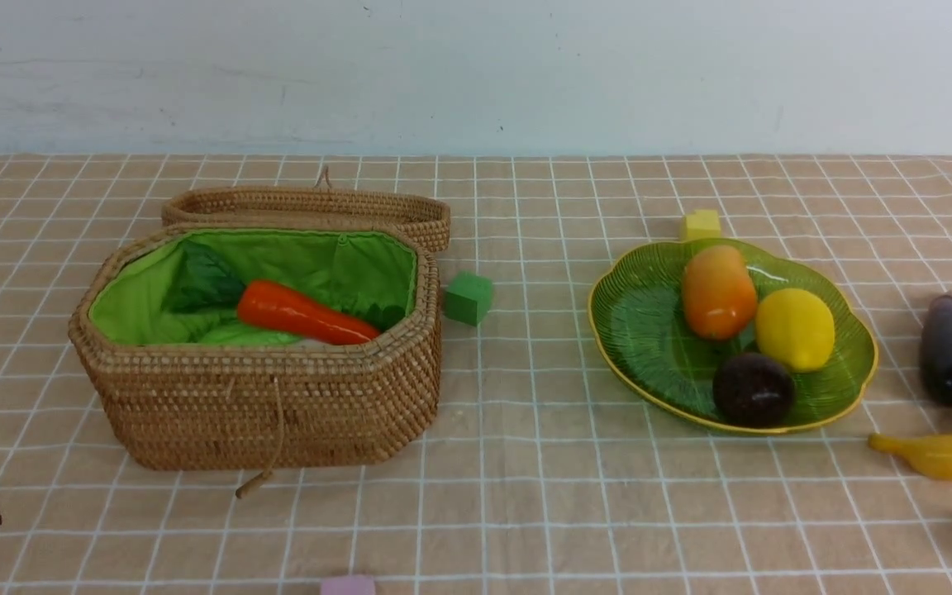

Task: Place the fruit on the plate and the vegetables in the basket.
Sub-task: Use the right arm to grab a banana and put it into the right plate

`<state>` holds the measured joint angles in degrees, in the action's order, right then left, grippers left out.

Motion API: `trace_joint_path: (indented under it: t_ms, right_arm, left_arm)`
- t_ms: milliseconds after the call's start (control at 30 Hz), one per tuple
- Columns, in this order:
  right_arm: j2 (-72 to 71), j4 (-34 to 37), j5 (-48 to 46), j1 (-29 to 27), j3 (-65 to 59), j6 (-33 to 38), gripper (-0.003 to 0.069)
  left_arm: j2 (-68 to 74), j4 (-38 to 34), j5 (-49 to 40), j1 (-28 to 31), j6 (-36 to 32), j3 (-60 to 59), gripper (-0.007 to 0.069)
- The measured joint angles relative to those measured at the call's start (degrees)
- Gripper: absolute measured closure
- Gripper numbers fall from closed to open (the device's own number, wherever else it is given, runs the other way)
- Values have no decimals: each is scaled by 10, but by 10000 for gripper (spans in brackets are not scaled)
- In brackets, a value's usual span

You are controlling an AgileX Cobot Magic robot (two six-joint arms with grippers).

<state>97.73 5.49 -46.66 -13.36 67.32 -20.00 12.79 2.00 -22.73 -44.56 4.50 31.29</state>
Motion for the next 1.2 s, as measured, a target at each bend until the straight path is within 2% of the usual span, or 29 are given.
trace_joint_path:
  t_ms: [167,367,467,500,600,667,767,900,933,967,1000,1033,1200]
  right_arm:
    - [61,1,26,-15,0,4,162]
    - [76,17,48,-15,7,28,264]
    - [79,30,57,-15,9,36,374]
    - [79,30,58,-15,9,36,374]
    - [79,42,61,-15,9,28,449]
    - [79,44,61,-15,10,22,452]
    - [79,48,48,-15,16,14,421]
    - [76,43,11,-15,32,14,286]
    - [76,42,8,-15,33,14,286]
    - [72,42,1,-15,40,14,235]
    - [70,41,1,-15,41,14,229]
    - [68,36,7,-15,50,14,182]
    - [91,23,42,-15,55,12,128]
  left_arm:
    - [0,-3,0,0,0,0,637]
    - [0,-4,0,0,0,0,637]
    - [0,-5,0,0,0,0,637]
    - [0,-5,0,0,0,0,637]
    - [0,-6,0,0,0,0,637]
    - [0,-6,0,0,0,0,637]
    - [0,-7,0,0,0,0,637]
    - [0,-20,-1,0,0,0,637]
    - [0,-20,-1,0,0,0,637]
    - [0,-27,-1,0,0,0,637]
    - [0,-28,-1,0,0,0,637]
    - [0,-33,-1,0,0,0,637]
    - [0,-34,-1,0,0,0,637]
